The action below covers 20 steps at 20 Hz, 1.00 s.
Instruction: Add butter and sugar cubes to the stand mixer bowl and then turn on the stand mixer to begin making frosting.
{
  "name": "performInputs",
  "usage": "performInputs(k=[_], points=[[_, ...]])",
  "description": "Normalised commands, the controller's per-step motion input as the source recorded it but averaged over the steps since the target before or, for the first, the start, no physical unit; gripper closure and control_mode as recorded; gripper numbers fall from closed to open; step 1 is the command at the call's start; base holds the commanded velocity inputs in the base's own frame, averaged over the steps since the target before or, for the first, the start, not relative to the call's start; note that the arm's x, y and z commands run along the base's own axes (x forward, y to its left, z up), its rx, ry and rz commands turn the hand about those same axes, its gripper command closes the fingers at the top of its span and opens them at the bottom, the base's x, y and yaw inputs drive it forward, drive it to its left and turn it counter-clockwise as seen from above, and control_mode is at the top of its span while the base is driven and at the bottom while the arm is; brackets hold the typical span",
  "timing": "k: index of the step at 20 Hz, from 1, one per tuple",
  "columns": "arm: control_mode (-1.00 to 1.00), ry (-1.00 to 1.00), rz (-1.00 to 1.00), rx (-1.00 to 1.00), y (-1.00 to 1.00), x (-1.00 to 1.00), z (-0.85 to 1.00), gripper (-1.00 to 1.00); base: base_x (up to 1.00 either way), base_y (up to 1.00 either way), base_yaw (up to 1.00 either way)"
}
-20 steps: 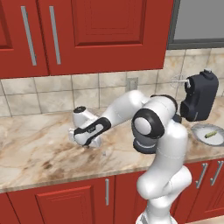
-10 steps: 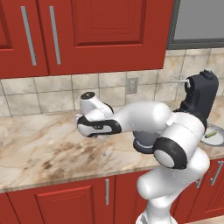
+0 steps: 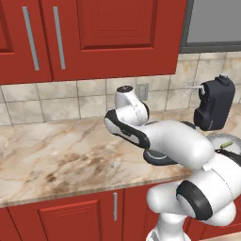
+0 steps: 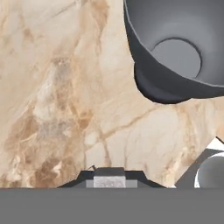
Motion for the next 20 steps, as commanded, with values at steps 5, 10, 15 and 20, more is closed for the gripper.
performInputs(k=[5,10,15,20], points=[[-1.0,0.04,-0.08,0.0,-0.72,-0.07,0.47,1.0,0.0,0.0,0.0],[-1.0,0.03,-0.03,0.0,-0.73,0.04,0.06,1.0,0.0,0.0,0.0],[-1.0,0.03,0.0,0.0,-0.56,0.19,0.0,1.0,0.0,0.0,0.0],[-1.0,0.07,0.0,0.0,-0.33,0.36,-0.05,1.0,0.0,0.0,0.0]])
